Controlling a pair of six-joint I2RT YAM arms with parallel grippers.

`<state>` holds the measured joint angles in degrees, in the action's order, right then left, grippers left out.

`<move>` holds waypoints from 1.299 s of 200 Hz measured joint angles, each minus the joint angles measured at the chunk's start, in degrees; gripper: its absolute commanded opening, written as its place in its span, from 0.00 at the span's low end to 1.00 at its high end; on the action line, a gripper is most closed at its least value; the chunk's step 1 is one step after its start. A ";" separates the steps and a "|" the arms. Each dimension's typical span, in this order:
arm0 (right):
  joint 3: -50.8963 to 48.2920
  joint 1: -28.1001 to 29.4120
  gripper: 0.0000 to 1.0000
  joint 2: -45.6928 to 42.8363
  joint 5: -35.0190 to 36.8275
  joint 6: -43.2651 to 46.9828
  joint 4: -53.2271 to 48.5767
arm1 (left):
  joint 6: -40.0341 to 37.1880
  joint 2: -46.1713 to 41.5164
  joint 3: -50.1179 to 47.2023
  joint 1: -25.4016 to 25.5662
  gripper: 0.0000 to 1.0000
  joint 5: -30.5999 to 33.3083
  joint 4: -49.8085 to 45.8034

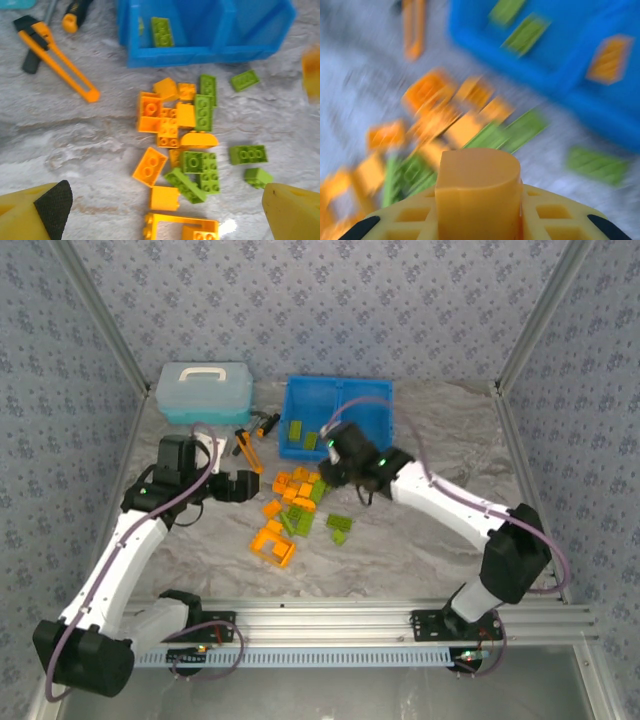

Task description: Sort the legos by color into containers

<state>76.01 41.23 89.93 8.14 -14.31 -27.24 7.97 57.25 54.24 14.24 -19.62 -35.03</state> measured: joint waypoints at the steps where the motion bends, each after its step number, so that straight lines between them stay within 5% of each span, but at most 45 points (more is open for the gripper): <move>1: 0.20 -0.31 0.32 0.07 0.07 0.00 0.15 | 0.00 -0.04 0.00 0.00 0.99 -0.13 0.07; 26: 8.17 -9.01 0.32 7.74 2.56 0.44 2.75 | -0.02 -0.98 -0.11 0.00 0.99 -2.10 1.27; 65: 16.96 -15.15 0.31 23.04 3.23 0.48 4.42 | -0.59 -1.20 -0.42 0.02 0.99 -2.29 1.27; 110: 22.71 -18.47 0.51 33.27 1.90 -0.20 2.71 | -1.92 -1.75 -1.05 1.07 0.99 -2.25 0.96; 136: 26.14 -18.23 0.57 33.59 0.76 -0.46 1.60 | -0.85 -1.70 -1.05 7.17 0.99 1.40 1.01; 180: 25.44 -17.73 0.57 24.81 -1.22 -0.90 1.14 | 7.63 5.35 0.74 29.07 0.88 14.82 3.23; 201: 18.67 -17.62 0.67 14.08 -2.29 -1.70 1.92 | 11.91 14.78 3.26 37.11 0.87 18.62 5.33; 239: 4.00 -17.46 0.95 -7.13 -4.31 -3.06 4.26 | 11.96 36.00 14.27 47.28 0.82 23.41 5.03; 260: -0.76 -17.42 1.00 -13.16 -4.37 -3.30 3.89 | 10.29 42.64 16.63 49.29 0.80 24.06 5.22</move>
<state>75.24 23.81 76.77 3.77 -17.61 -23.35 18.26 99.90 70.87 63.53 4.45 -29.80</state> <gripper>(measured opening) 0.986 0.808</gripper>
